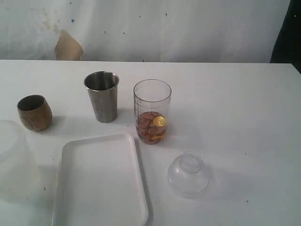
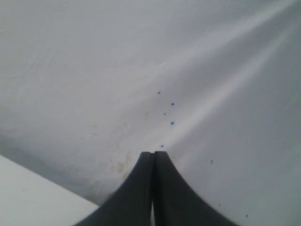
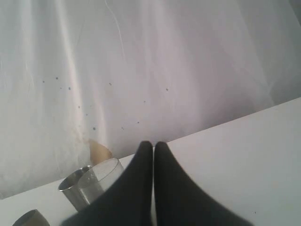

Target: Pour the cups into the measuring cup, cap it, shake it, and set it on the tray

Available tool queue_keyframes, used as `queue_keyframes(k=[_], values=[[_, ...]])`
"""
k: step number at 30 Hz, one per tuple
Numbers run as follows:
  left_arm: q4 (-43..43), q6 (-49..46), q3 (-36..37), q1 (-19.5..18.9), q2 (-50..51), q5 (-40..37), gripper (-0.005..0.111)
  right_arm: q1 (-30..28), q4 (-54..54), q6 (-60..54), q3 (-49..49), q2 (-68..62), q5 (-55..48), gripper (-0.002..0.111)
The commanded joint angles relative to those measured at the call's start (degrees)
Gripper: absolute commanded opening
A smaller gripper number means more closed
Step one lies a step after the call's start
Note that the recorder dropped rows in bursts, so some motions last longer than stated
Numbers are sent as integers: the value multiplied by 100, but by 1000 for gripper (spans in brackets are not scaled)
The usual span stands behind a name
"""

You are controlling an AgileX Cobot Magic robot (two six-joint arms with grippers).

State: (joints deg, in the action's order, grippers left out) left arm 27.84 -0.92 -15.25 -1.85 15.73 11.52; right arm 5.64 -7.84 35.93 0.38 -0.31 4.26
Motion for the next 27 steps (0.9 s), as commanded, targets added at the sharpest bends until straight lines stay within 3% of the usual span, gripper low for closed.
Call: queue_keyframes(k=[1,6,16,22,27], values=[[-1239,1155,202,64,-610,43,0,10,-25,31,21,31,-8,0],[-2412,2223,450,249,-1405,-237,0,10,-25,31,21,31,-8,0],[-2535,2299,948,275,-1573,-777,0,10,-25,31,21,31,-114,0],[-2535,1891,1525,275,-1573,-1152,0,10,-14,31,21,31,147,0],[-2603,1130,1525,275,-1573,-1864,0,10,-14,206,21,31,1224,0]])
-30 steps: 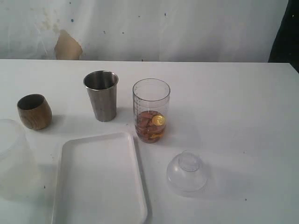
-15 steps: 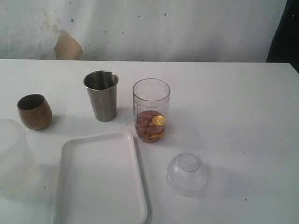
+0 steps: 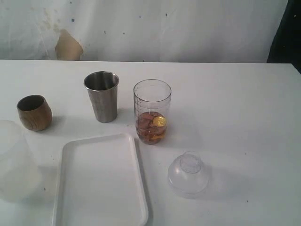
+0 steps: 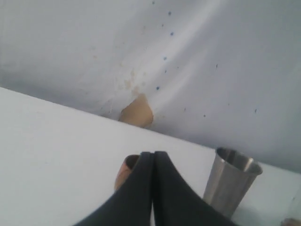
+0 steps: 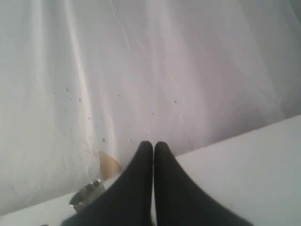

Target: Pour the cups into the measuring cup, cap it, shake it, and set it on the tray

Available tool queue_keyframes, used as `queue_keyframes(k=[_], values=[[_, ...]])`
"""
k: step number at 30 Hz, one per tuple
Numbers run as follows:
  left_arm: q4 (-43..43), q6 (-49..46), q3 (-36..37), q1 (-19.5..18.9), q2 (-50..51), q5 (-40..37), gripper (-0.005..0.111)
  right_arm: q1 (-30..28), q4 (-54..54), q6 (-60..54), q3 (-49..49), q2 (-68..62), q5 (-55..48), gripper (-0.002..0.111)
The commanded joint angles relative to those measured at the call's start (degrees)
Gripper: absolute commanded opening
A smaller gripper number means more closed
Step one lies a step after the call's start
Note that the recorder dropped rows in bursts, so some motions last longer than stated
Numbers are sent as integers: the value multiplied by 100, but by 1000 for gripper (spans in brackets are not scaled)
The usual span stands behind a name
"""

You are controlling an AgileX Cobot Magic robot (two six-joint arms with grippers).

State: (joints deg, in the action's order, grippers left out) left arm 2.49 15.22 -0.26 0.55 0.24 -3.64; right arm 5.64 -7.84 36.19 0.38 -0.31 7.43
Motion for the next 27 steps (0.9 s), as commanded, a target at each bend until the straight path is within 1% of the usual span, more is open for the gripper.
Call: queue_keyframes(k=[1,5,7,8,13,15,18,20,21,22,23,24,25,26,27], values=[[-68,-483,26,35,-24,-372,0,10,-14,214,21,31,1324,0],[-56,-483,26,35,-24,-365,0,10,-14,223,32,-159,2692,0],[-56,-483,26,35,-24,-365,0,10,-14,223,144,-503,3106,0],[-56,-483,26,35,-24,-365,0,10,-14,223,380,-889,3226,0],[-42,-506,26,35,-24,-365,0,10,-67,-62,1226,-2234,3308,0],[-42,-512,26,35,-24,-365,0,10,-346,-168,1672,-2863,2956,0],[-42,-512,26,35,-24,-365,0,10,-1151,-155,2405,-3754,1844,0],[-54,-543,26,35,-24,-365,0,135,-2048,-145,3241,-4789,-71,0],[-66,-686,26,35,-24,-365,0,241,-2084,-145,3509,-5051,-799,0],[-66,-827,26,35,-24,-365,0,435,-2029,-379,3919,-5368,-2088,0],[-66,-923,26,35,-24,-375,0,571,-1769,-800,4137,-5590,-2820,0],[-66,-975,26,35,-24,-453,0,837,-902,-1930,4565,-5932,-3752,0],[-66,-1000,26,35,-24,-551,0,939,-491,-2441,4758,-6061,-4076,0],[-66,-1107,26,35,-24,-753,0,1087,455,-3531,5055,-6366,-4757,2],[-66,-1205,26,35,-24,-876,0,1163,976,-3937,5191,-6589,-5114,8]])
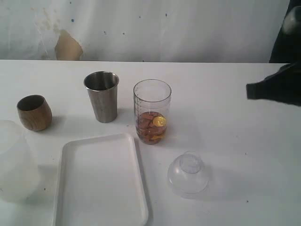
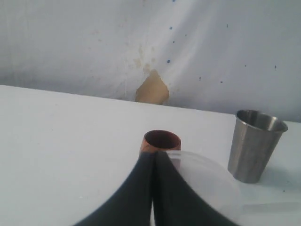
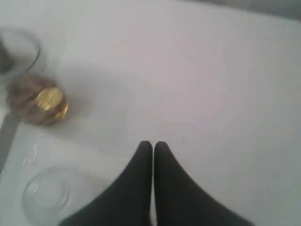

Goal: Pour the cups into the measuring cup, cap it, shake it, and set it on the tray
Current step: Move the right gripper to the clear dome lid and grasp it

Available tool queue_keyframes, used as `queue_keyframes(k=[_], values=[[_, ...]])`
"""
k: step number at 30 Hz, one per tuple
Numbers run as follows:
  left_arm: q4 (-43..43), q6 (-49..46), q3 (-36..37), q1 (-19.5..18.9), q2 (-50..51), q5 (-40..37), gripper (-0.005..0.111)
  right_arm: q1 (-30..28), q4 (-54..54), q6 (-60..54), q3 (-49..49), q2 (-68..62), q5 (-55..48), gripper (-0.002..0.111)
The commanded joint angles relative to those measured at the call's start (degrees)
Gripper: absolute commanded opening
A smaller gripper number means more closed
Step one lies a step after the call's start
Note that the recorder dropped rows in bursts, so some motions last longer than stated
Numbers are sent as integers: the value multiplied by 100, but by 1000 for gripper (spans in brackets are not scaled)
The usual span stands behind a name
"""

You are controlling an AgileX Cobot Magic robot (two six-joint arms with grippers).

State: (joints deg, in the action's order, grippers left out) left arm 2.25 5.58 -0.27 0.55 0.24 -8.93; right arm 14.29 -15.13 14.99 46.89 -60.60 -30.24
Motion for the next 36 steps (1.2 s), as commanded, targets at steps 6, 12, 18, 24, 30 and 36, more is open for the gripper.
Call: queue_keyframes(k=[6,12,18,24,30,36], values=[[-42,-272,27,35,-24,-467,0,612,2091,-2068,593,-1398,-1968,55],[-42,-272,27,35,-24,-467,0,1043,2065,-1860,724,-2173,-1934,55],[-42,-287,27,35,-24,-466,0,1199,1979,-1761,868,-2699,-1556,55],[-42,-287,27,35,-24,-466,0,1198,1928,-1618,959,-3127,-1167,55],[-42,-287,27,35,-24,-456,0,1198,1899,-1499,1254,-3538,-1243,55],[-42,-287,27,35,-24,-456,0,1198,1751,-1499,1269,-3664,-1227,55]])
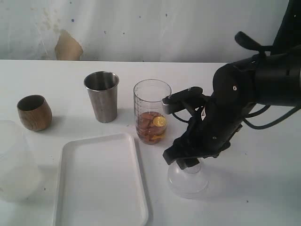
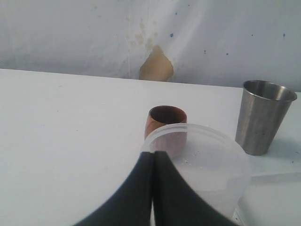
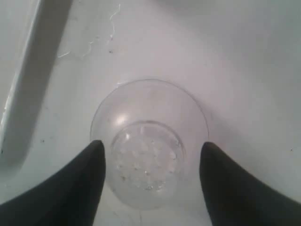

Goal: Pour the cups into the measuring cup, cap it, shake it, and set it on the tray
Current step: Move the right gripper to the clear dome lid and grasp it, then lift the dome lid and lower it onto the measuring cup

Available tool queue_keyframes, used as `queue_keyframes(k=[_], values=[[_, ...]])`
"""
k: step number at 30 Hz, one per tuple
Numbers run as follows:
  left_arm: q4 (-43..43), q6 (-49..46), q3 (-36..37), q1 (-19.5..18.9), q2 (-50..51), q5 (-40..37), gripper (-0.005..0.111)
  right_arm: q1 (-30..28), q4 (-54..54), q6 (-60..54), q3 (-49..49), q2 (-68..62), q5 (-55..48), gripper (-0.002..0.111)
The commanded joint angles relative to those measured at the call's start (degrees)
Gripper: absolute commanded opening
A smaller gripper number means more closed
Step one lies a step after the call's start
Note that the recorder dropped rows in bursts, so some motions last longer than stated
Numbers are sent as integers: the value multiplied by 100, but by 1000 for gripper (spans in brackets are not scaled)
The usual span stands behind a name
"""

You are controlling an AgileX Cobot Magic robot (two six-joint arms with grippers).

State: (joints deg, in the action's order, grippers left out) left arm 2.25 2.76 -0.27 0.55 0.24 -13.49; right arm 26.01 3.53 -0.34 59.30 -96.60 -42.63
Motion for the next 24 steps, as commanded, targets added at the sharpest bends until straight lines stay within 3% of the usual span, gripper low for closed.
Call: queue_keyframes(k=[1,6,9,13,14,24], values=[[-42,-4,27,35,-24,0,0,25,-115,34,27,-89,12,55],[-42,-4,27,35,-24,0,0,25,-115,120,27,-143,-8,49],[-42,-4,27,35,-24,0,0,25,-67,120,38,-158,-22,34],[-32,-4,27,35,-24,0,0,25,-56,120,238,-106,-437,4],[-32,-4,27,35,-24,0,0,25,-70,89,349,-95,-642,0],[-32,-4,27,35,-24,0,0,25,-353,-113,2343,-12,-2733,0]])
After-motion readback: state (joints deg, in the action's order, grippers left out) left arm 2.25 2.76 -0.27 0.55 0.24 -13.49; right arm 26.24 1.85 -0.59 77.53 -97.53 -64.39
